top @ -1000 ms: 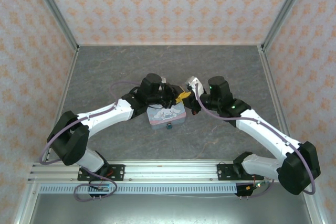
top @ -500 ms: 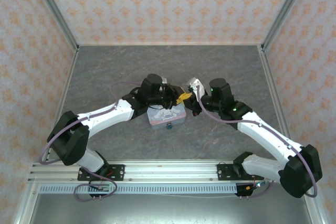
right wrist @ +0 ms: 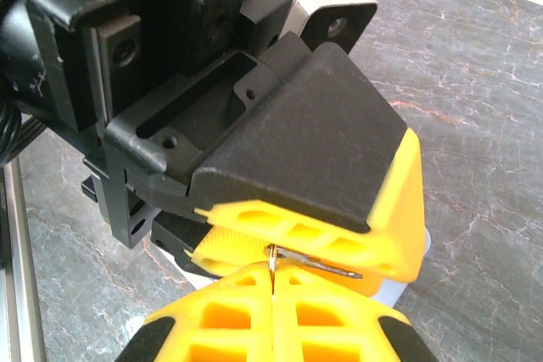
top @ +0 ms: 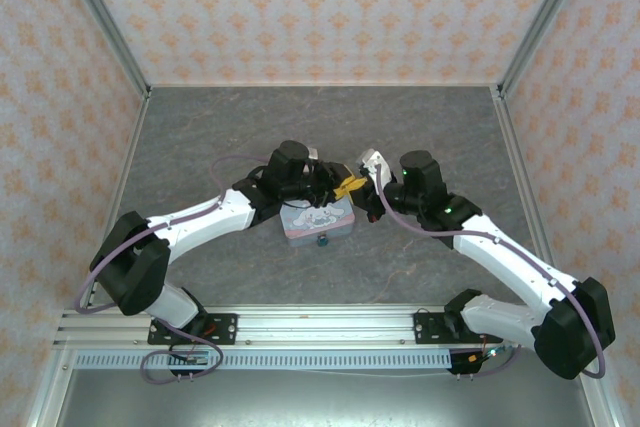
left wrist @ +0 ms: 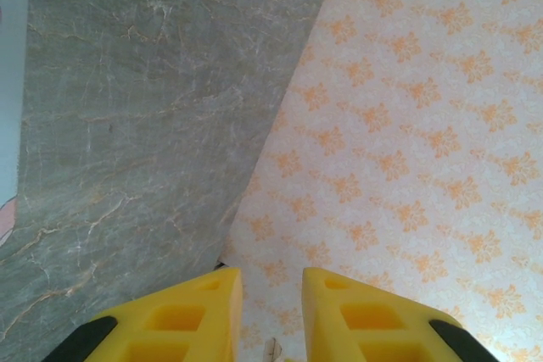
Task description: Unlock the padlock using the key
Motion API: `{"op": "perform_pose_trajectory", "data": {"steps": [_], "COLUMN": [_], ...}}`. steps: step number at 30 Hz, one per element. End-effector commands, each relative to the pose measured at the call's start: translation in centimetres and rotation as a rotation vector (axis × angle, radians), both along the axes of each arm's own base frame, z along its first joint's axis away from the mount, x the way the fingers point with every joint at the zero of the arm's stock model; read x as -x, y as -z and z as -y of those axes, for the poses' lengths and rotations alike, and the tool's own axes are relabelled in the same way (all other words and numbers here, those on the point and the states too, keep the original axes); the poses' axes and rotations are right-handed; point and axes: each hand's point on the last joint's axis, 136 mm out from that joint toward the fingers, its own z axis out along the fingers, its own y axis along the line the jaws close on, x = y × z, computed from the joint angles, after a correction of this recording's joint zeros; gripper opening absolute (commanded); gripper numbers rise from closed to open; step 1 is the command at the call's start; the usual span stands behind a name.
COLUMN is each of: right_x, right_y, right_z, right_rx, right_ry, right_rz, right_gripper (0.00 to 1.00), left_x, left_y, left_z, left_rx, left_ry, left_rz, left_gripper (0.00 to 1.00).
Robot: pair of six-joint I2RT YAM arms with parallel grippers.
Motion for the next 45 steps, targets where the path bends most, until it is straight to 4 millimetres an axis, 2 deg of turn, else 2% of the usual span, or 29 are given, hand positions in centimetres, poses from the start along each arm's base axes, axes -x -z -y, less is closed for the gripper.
{"op": "perform_pose_trajectory", "data": {"steps": [1, 19, 23, 24, 27, 31, 36, 41, 45], "right_x": [0.1, 0.1, 0.2, 0.1, 0.1, 0.7, 0.4, -0.4, -0.5], "right_y": [-0.5, -0.7, -0.7, -0.8, -1.9, -3.8, -7.2, -10.1, -11.9], "right_z": [0.1, 0.8, 1.0, 1.1, 1.6, 1.9, 1.9, 1.8, 1.1], "right_rx": [-0.008, -0.033, -0.041, -0.048, -0.110, -0.234, -0.491, -0.728, -0.862], "right_ry": [0.004, 0.049, 0.069, 0.086, 0.138, 0.169, 0.141, 0.117, 0.055], "right_rz": [0.024, 0.049, 0.017, 0.012, -0.008, -0.042, -0.145, -0.216, -0.283], "right_gripper": [0.00, 0.00, 0.00, 0.03, 0.21, 0.41, 0.49, 0.57, 0.58], "left_x": [0.1, 0.2, 0.2, 0.1, -0.3, -1.3, -2.0, -1.5, -0.9], "left_y": [0.2, 0.9, 0.9, 0.9, 0.2, -2.2, -6.1, -10.9, -13.4], "left_z": [-0.2, -0.5, -0.8, -1.1, -2.4, -4.0, -5.7, -5.8, -5.7], "left_rx": [-0.019, -0.038, -0.078, -0.099, -0.187, -0.277, -0.363, -0.316, -0.250], "left_ry": [0.007, 0.001, 0.007, 0.004, -0.018, -0.055, -0.086, -0.090, -0.100], "left_rz": [0.000, -0.006, 0.018, 0.030, 0.113, 0.308, 0.589, 0.796, 0.886], "left_gripper": [0.26, 0.00, 0.00, 0.00, 0.00, 0.00, 0.00, 0.00, 0.00]}}
